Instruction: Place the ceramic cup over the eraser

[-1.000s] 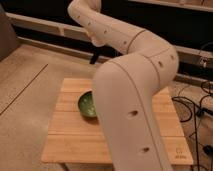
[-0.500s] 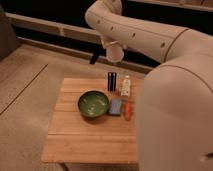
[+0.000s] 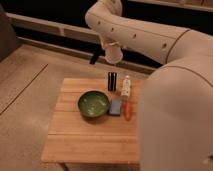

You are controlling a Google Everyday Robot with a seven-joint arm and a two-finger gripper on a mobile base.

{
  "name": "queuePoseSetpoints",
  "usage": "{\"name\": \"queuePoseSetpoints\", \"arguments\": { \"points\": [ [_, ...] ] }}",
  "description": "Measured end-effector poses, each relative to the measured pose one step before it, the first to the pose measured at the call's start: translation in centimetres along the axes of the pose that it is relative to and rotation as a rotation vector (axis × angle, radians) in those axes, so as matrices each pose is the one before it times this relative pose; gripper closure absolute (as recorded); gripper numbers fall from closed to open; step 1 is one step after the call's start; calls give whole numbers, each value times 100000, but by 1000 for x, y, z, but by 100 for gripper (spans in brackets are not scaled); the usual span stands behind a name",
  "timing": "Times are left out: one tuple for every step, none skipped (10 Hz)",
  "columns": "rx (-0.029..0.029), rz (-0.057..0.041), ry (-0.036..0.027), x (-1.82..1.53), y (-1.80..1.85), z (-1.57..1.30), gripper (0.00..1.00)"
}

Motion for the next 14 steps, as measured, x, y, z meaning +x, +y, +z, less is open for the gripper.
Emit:
{"name": "queuePoseSetpoints", "arguments": {
  "points": [
    [-3173,2916,-1103,-133,256,796,100],
    [-3592,4680,-865,242,-357,1404,100],
    [-2484,3463,-660,210,-487,1032,100],
    [-2140,3027,-534,143,-409,802,100],
    [-2103,3255,-419,174,-500,807,100],
    [-1387,2159,67,275,-516,609,100],
    [-1126,1073,310,272,-110,492,100],
    [-1391,847,598,359,213,537,100],
    [-1368,856,1541,726,252,811,100],
    [-544,394,1554,670,-122,677,100],
    [-375,145,1353,519,-73,597,100],
    [-199,164,1050,306,-98,458,100],
    [118,327,714,142,-179,264,100],
    [297,386,609,129,-190,128,100]
  ]
}}
